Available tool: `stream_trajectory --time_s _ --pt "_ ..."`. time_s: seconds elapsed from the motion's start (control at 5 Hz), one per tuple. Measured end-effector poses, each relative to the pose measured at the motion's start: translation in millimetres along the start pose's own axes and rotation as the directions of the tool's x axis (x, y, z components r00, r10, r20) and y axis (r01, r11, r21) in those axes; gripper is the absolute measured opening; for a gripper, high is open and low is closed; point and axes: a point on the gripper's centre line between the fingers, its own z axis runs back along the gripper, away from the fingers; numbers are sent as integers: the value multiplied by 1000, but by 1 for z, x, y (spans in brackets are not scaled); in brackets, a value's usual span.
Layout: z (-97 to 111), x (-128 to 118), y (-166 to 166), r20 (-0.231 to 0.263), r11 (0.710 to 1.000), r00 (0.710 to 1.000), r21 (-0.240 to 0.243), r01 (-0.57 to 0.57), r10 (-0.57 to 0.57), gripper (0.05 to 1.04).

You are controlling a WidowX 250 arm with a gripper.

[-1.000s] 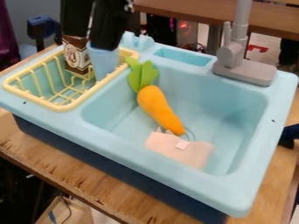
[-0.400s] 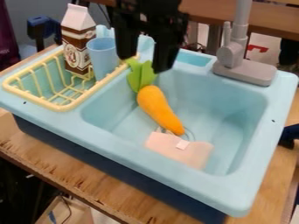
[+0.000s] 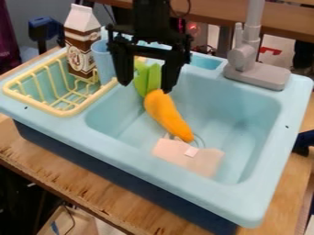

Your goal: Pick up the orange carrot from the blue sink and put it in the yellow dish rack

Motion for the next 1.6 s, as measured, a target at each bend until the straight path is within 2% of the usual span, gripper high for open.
stream_trajectory --time_s 0.2,0.4,0.6,1.0,1.2,1.4,1.6 --pt "1 2 5 75 991 988 -28 -130 132 1008" --pt "-13 17 5 90 985 983 -71 -157 163 1008" --pt "-25 24 4 102 981 977 -68 -182 189 1008" --pt "-57 34 -24 75 985 984 -74 -155 160 1008" --pt "-66 41 -31 53 982 983 -65 -175 178 1008" --pt "-73 44 -30 19 978 978 -31 -205 206 961" --pt "-70 42 -26 5 987 987 6 -162 162 723"
